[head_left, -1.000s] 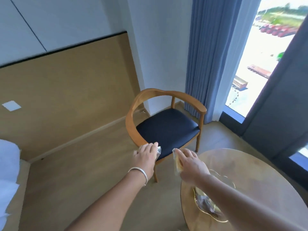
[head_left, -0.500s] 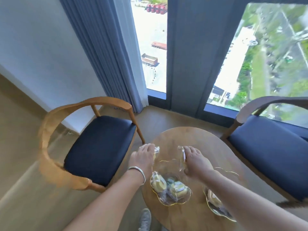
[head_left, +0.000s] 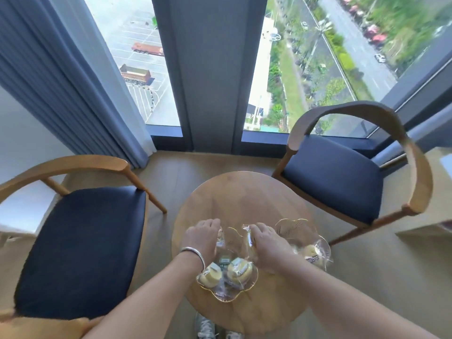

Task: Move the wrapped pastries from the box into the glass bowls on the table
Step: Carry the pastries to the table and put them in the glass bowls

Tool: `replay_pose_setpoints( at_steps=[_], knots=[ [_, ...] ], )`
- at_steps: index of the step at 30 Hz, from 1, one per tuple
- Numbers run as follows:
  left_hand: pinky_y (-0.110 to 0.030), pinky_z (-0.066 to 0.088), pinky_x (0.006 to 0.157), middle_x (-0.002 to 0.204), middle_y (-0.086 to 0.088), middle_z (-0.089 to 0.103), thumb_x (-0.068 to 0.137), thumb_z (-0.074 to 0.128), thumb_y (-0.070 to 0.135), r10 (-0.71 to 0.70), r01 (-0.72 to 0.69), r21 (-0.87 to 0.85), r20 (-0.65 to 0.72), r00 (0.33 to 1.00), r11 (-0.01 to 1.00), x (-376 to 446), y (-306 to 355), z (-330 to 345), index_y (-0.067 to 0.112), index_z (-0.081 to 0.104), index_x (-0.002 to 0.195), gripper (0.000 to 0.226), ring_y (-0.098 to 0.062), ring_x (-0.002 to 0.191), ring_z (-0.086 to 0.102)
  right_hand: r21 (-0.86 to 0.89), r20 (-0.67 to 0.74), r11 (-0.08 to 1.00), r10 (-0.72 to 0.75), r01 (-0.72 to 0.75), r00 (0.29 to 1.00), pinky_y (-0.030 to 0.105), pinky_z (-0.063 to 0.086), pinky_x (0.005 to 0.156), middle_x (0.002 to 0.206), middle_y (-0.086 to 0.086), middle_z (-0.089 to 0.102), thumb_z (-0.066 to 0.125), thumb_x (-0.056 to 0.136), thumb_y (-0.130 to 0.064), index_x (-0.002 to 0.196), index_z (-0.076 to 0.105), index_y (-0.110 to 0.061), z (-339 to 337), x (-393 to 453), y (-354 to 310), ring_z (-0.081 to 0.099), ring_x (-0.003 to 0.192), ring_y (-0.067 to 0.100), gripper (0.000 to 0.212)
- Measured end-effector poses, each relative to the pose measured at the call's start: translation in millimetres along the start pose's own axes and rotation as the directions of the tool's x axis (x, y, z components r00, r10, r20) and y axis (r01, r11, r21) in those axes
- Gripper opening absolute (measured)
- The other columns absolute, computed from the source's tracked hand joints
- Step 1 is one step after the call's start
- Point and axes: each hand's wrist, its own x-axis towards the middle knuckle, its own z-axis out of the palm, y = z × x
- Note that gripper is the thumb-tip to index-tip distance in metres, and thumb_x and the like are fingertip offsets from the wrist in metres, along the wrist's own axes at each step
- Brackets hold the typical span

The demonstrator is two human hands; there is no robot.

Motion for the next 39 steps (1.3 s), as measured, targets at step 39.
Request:
replay_pose_setpoints(
  at_steps=[39],
  knots=[
    [-0.031, 0.040, 0.065, 0.092, 0.005, 0.050, 0.082, 0.051, 0.066, -0.154, 0.166, -0.140, 0.090, 0.984, 0.976, 83, -51, 153, 0.029, 0.062, 0.102, 0.043, -0.017, 0.090, 0.052, 0.222, 0.118, 0.975, -0.057, 0.030, 0.991, 0.031, 0.037, 0.071, 0.106, -0.006, 0.060, 0.060, 0.085, -0.048, 0.117, 0.051, -0.024, 125, 120, 34, 0.055, 0.100, 0.018, 0.041]
  ],
)
